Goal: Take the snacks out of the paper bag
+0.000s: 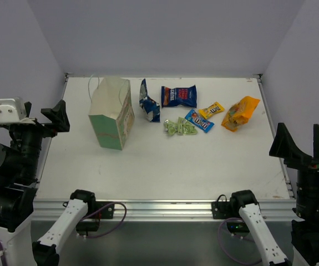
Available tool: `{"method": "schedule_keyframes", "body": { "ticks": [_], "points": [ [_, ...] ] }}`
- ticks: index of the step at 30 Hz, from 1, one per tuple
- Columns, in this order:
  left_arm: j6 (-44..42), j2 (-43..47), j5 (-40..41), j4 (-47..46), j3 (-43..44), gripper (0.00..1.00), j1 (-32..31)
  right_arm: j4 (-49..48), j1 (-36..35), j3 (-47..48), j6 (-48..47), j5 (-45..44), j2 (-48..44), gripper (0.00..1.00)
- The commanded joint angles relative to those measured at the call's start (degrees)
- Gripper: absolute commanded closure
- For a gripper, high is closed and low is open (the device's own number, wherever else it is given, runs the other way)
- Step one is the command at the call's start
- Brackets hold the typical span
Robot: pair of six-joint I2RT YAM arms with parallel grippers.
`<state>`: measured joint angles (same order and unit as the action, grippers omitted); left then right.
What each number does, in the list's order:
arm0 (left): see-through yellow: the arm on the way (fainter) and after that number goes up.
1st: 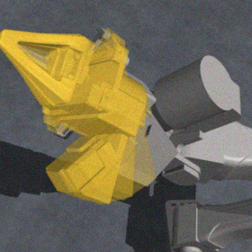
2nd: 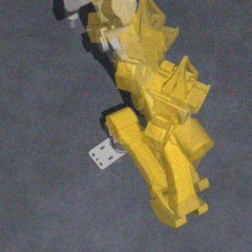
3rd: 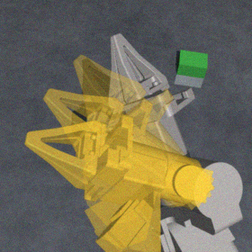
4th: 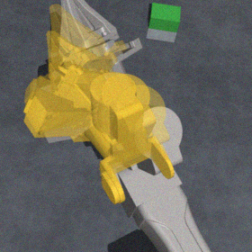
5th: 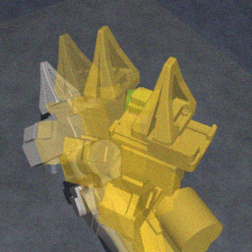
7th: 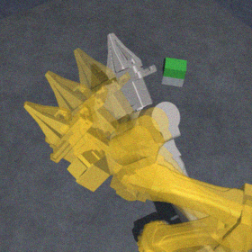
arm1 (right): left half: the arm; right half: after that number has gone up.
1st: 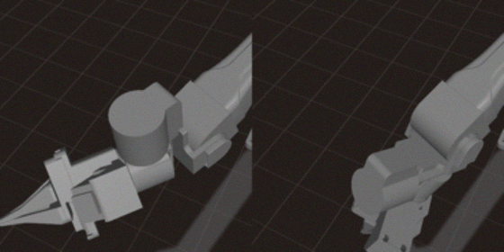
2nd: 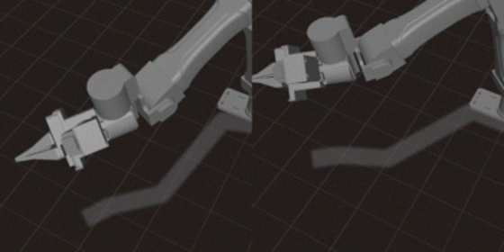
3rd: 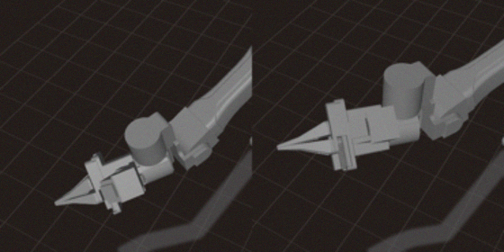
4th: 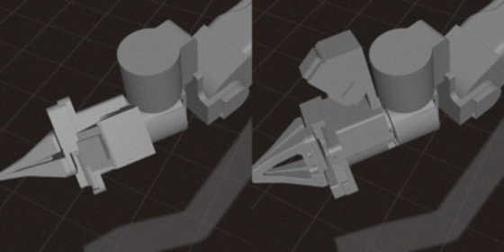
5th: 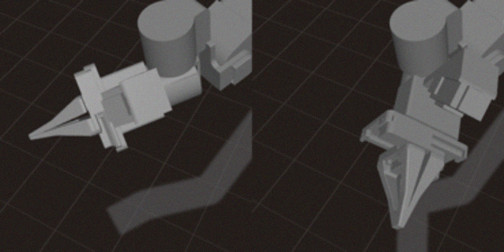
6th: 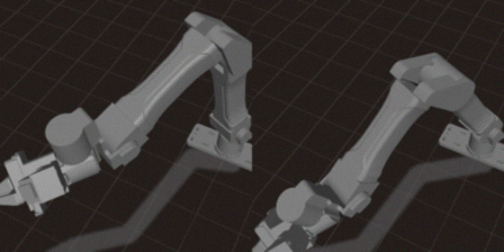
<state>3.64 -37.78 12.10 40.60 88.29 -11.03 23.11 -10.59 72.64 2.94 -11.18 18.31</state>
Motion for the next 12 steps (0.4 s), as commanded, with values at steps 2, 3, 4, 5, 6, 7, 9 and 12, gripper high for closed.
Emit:
{"method": "schedule_keyframes", "body": {
  "ticks": [2, 3, 4, 5, 6, 7, 9, 12],
  "points": [
    [-0.8, 0.3, 1.2, -0.2, -1.9, 0.00, -0.5, -2.1, -0.1, -0.4, -0.8, -1.0, 0.2, 0.01],
    [-0.7, 0.3, 1.1, -0.3, -2.4, 0.00, -0.5, -2.1, -0.2, -0.5, -0.7, -0.7, 0.3, 0.01],
    [-0.7, 0.4, 0.9, -0.3, -2.6, 0.00, -0.6, -2.2, -0.1, -0.6, -0.6, -0.5, 0.3, 0.01],
    [-0.7, 0.3, 0.6, -0.4, -2.8, 0.00, -0.6, -2.1, -0.2, -0.7, -0.5, -0.4, 0.2, 0.01],
    [-0.7, 0.3, 0.3, -0.5, -3.1, 0.00, -0.7, -2.2, -0.2, -0.7, -0.4, -0.4, 0.3, 0.01],
    [-0.7, 0.3, 0.2, -0.7, -3.3, 0.00, -0.7, -2.2, -0.1, -0.7, -0.4, -0.4, 0.3, 0.01],
    [-0.7, 0.3, 0.2, -0.9, -3.8, 0.00, -0.7, -2.2, -0.2, -0.7, -0.3, -0.2, 0.4, 0.01],
    [-0.7, 0.4, -0.1, -1.3, -4.8, 0.00, -0.7, -2.5, -0.2, -1.2, 0.7, -0.5, 0.5, 0.01]
  ]
}}
